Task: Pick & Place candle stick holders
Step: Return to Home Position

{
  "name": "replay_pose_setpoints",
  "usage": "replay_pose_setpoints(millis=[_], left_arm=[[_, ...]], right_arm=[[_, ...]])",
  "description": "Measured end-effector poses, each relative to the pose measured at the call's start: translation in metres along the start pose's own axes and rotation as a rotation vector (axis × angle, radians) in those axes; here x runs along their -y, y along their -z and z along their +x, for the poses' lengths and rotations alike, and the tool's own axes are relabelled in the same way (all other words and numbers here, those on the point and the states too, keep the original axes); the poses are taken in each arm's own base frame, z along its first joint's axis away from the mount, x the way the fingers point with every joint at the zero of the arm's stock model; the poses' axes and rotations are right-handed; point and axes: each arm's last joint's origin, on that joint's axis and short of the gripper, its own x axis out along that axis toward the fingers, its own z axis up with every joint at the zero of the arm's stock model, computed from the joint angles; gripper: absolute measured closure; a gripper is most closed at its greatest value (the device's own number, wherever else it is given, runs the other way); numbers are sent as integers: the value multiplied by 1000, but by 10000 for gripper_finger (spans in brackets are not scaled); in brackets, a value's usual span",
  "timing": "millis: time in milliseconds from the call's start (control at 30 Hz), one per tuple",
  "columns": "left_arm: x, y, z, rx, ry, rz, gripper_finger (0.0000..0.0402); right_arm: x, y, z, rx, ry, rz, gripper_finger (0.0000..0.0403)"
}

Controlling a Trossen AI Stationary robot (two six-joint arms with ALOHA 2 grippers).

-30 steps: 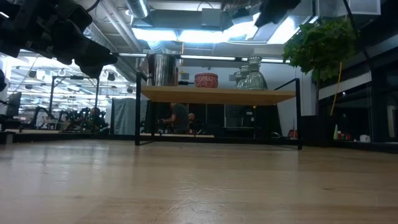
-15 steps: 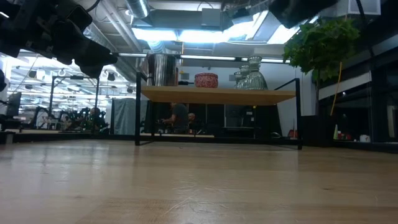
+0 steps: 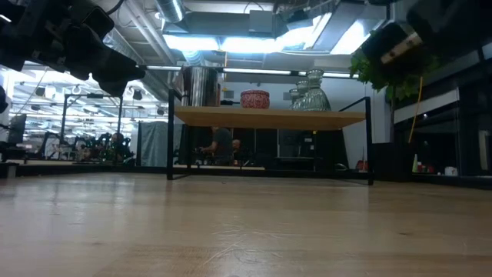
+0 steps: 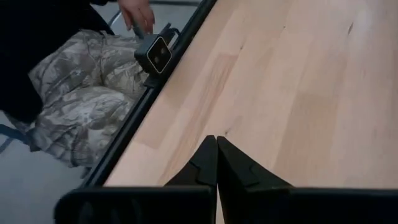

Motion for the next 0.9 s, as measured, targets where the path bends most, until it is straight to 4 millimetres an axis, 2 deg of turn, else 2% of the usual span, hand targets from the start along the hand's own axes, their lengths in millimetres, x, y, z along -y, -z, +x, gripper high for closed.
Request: replay_pose_setpoints(millis=[100, 267, 367, 533, 733, 833, 900], left_arm=[[0, 0, 0, 0, 0, 0, 274], [0, 0, 0, 0, 1, 0, 274], [0, 0, 0, 0, 0, 0, 274], [0, 0, 0, 0, 1, 0, 274], [0, 0, 0, 0, 0, 0, 274], [0, 0, 0, 0, 1, 0, 274], [0, 0, 0, 0, 0, 0, 274]], right_arm=[[1, 10, 4, 79, 41, -15, 402], [8, 11, 4, 279, 193, -17, 402], [7, 3, 1, 399, 229, -80, 402], [3, -11, -6, 555, 197, -78, 402], [7, -10, -6, 511, 328, -296, 402], [11, 2, -1, 362, 381, -384, 402], [13, 9, 2, 283, 385, -348, 402]])
